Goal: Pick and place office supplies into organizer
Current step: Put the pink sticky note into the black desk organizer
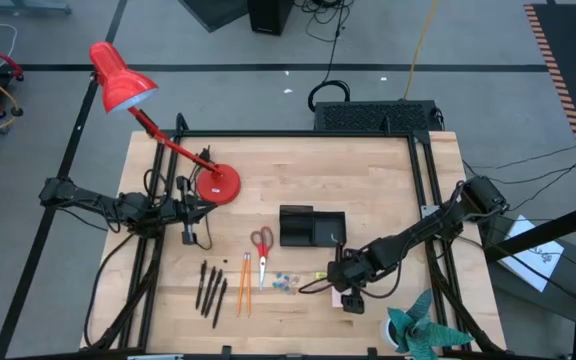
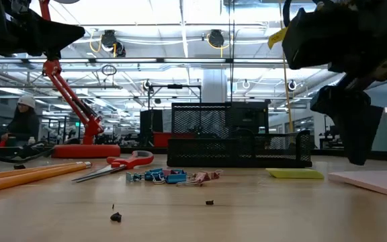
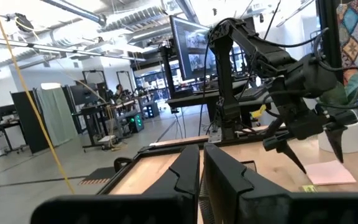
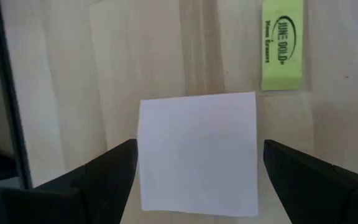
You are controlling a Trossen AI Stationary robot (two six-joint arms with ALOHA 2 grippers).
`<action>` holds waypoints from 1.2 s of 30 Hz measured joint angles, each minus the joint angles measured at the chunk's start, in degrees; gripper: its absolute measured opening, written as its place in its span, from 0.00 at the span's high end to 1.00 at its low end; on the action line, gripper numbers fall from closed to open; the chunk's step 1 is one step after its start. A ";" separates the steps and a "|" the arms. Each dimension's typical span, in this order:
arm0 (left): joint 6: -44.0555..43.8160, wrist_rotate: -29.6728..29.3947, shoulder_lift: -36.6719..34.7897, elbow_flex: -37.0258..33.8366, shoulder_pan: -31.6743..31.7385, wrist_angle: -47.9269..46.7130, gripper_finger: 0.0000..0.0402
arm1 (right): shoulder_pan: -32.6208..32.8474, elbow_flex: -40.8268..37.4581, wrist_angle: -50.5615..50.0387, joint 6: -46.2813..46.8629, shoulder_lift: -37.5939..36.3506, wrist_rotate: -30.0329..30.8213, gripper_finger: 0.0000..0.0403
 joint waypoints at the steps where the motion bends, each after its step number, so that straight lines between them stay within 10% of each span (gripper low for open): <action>1: 0.00 0.00 0.00 0.00 0.01 0.00 0.92 | 0.35 0.00 -0.61 -0.02 0.19 0.90 0.16; 16: -0.10 0.00 -0.02 0.00 0.00 0.11 0.92 | 1.99 -0.03 -4.21 -2.85 6.63 6.84 0.20; 31: 0.17 0.00 0.00 0.00 0.00 0.09 0.92 | 0.41 -3.15 -3.52 -1.05 6.69 8.78 0.92; 36: 0.24 0.00 -0.02 0.00 -0.01 0.11 0.92 | 0.30 -3.19 -1.34 -1.69 6.78 8.68 0.96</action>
